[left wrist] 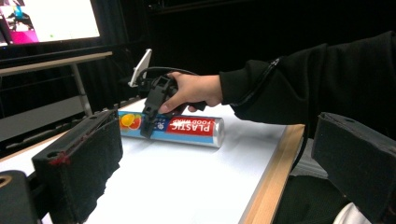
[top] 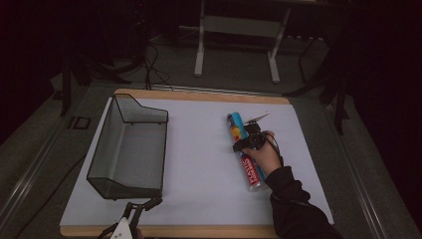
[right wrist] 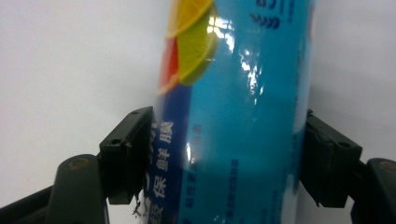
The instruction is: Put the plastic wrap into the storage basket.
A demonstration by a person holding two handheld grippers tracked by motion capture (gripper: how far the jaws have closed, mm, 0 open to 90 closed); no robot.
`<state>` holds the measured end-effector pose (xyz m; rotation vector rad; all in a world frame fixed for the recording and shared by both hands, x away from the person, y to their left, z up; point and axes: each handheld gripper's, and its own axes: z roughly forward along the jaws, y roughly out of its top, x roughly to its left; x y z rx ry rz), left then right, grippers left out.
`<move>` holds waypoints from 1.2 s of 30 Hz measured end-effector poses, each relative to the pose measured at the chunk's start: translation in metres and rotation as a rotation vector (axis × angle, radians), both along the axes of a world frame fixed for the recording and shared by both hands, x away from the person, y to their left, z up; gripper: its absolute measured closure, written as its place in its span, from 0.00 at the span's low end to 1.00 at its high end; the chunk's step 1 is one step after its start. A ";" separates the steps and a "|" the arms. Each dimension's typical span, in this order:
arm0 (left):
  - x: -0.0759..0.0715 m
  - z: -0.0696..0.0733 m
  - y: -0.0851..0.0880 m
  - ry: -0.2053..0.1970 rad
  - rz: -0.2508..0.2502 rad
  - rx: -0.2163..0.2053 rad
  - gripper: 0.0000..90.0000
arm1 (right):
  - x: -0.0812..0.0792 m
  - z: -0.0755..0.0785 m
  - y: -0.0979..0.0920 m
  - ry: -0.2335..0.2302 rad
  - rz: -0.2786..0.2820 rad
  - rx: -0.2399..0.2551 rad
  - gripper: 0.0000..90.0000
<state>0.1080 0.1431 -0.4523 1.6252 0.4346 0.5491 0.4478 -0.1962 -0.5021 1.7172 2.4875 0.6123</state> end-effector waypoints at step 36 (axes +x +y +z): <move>0.000 0.000 -0.001 -0.005 0.003 0.011 0.03 | -0.012 0.036 0.012 -0.038 0.016 0.035 0.35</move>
